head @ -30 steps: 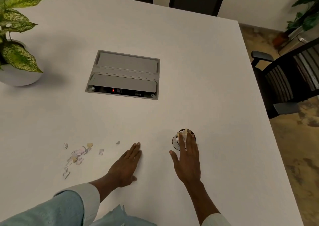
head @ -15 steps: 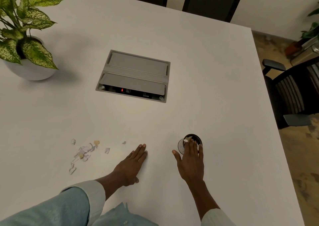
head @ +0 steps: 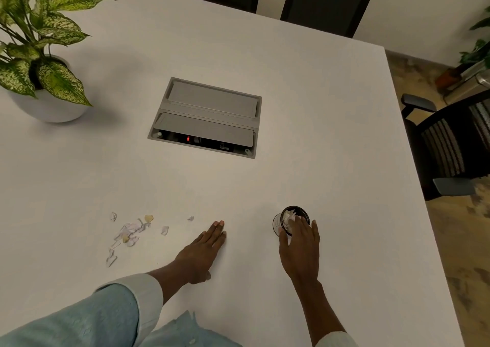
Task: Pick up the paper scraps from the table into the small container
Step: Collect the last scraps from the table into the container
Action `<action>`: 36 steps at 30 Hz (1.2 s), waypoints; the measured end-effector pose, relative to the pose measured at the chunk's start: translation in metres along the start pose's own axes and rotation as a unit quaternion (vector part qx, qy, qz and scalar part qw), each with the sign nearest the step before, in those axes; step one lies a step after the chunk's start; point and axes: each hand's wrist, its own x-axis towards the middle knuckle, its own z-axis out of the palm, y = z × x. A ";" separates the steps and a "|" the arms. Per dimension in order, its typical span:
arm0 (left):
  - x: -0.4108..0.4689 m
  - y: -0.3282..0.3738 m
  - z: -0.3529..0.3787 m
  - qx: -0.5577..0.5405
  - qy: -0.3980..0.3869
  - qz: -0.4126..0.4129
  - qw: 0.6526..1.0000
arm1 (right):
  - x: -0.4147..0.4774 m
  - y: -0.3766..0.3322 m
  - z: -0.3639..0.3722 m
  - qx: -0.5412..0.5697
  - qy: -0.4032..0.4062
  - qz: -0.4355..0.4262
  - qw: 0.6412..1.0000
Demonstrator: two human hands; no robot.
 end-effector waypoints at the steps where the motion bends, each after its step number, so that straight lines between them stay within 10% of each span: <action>1: 0.000 0.000 0.000 0.001 0.000 0.001 1.000 | -0.003 0.000 0.000 0.008 0.039 -0.006 0.999; 12: -0.001 -0.003 -0.005 -0.016 0.005 0.005 1.000 | -0.010 -0.012 0.009 0.013 -0.093 0.040 0.995; 19: -0.001 -0.005 -0.009 -0.018 -0.006 0.007 1.000 | -0.007 -0.012 0.014 -0.129 -0.092 0.007 0.987; 36: -0.020 -0.010 0.006 0.020 0.004 0.001 1.000 | 0.004 -0.014 -0.004 -0.079 -0.061 0.016 0.995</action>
